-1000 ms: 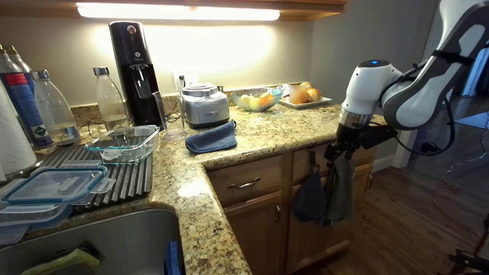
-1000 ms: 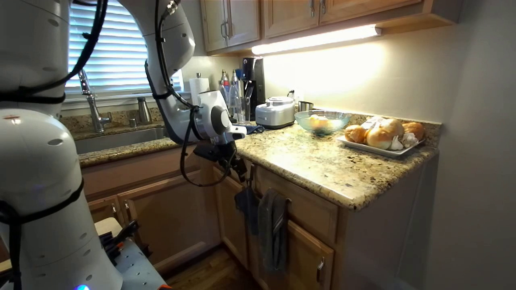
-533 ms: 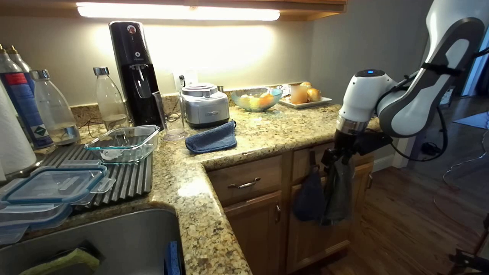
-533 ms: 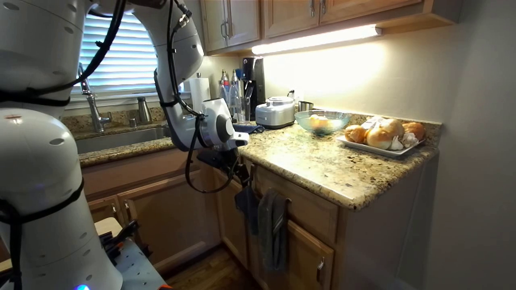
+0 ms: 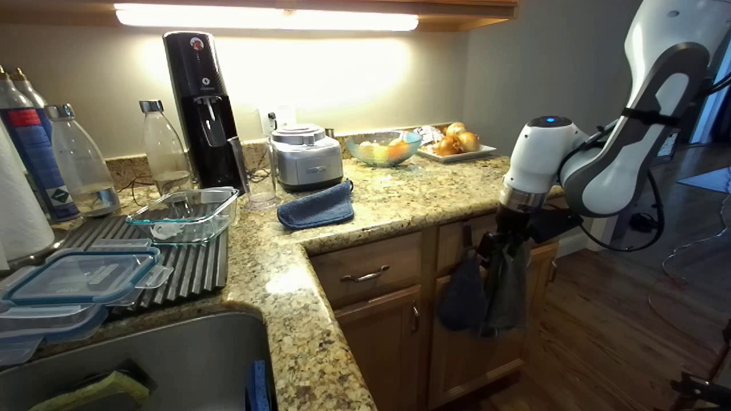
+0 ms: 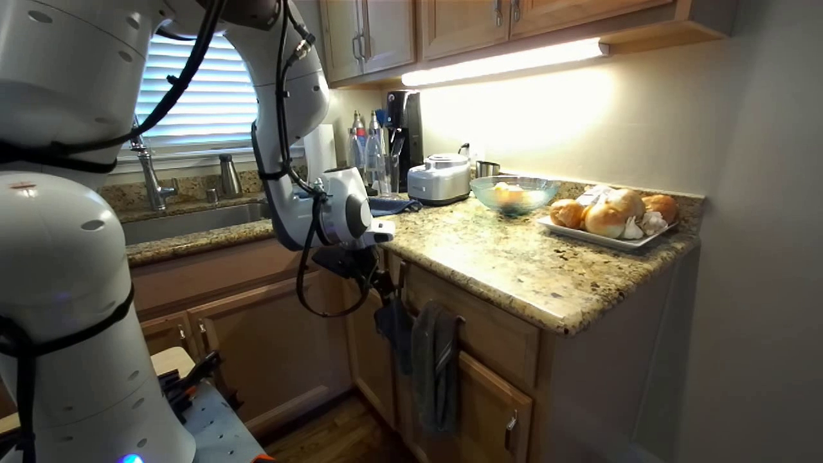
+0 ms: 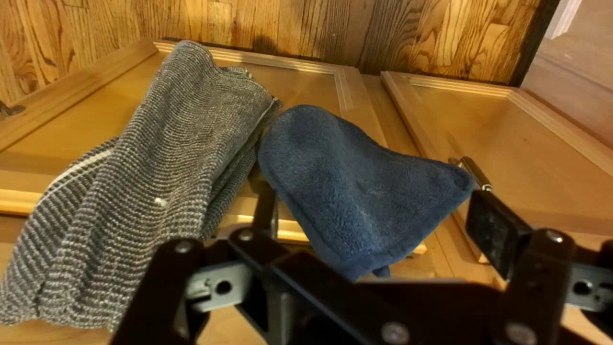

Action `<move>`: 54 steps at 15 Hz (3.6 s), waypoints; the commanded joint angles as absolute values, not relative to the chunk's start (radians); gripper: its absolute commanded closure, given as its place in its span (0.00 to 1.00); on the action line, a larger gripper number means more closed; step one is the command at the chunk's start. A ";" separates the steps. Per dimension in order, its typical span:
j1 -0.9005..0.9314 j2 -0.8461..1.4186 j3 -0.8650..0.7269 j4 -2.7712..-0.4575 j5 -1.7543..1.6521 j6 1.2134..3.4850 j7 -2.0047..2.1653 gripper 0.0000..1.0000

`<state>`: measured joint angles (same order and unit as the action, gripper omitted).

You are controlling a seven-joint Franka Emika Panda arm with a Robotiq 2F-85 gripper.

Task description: Take the blue towel hanging to the drawer and put it on the counter

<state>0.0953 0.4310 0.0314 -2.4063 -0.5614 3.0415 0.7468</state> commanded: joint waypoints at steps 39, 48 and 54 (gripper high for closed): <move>0.600 0.590 -0.269 -2.416 0.306 3.463 0.144 0.94; 0.586 0.351 -0.252 -2.596 0.313 3.397 0.115 0.94; 0.569 0.232 -0.242 -2.645 0.295 3.273 0.106 0.94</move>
